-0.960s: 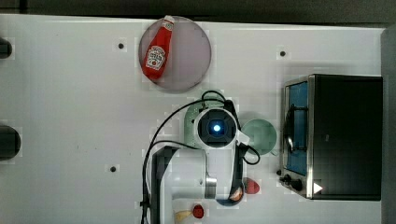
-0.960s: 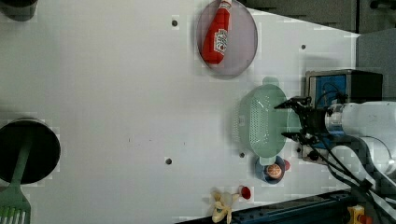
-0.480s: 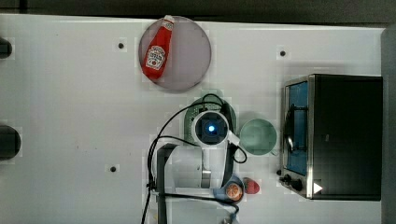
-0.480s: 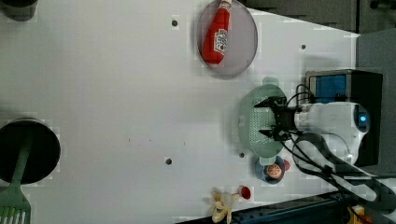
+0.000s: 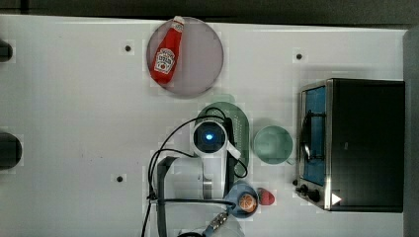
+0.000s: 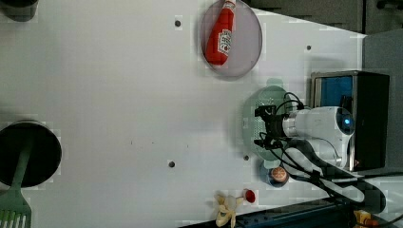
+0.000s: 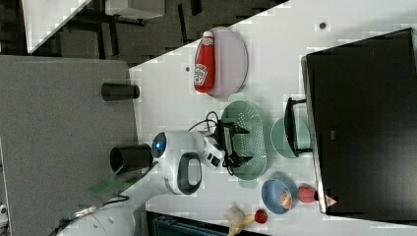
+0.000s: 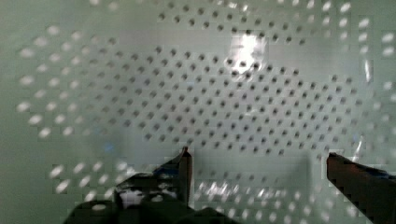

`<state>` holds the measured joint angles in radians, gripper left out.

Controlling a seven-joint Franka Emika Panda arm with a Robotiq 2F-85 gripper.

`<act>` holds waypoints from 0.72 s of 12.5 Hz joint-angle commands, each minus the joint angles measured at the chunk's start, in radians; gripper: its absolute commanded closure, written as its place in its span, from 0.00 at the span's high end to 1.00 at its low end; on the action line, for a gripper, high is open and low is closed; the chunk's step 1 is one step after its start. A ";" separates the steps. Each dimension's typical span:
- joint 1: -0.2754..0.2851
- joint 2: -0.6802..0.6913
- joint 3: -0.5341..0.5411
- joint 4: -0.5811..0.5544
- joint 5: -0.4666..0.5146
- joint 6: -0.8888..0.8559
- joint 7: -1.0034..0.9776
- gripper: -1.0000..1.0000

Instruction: Drag strainer right to left.

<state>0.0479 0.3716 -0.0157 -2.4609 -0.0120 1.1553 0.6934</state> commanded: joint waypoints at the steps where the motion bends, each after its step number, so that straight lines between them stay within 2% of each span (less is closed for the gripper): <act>1: 0.046 -0.019 0.047 0.023 -0.012 0.032 0.111 1.00; 9: 0.199 -0.002 0.095 0.038 -0.012 0.023 0.346 1.00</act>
<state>0.1957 0.3572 0.0850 -2.4141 -0.0353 1.1777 0.9409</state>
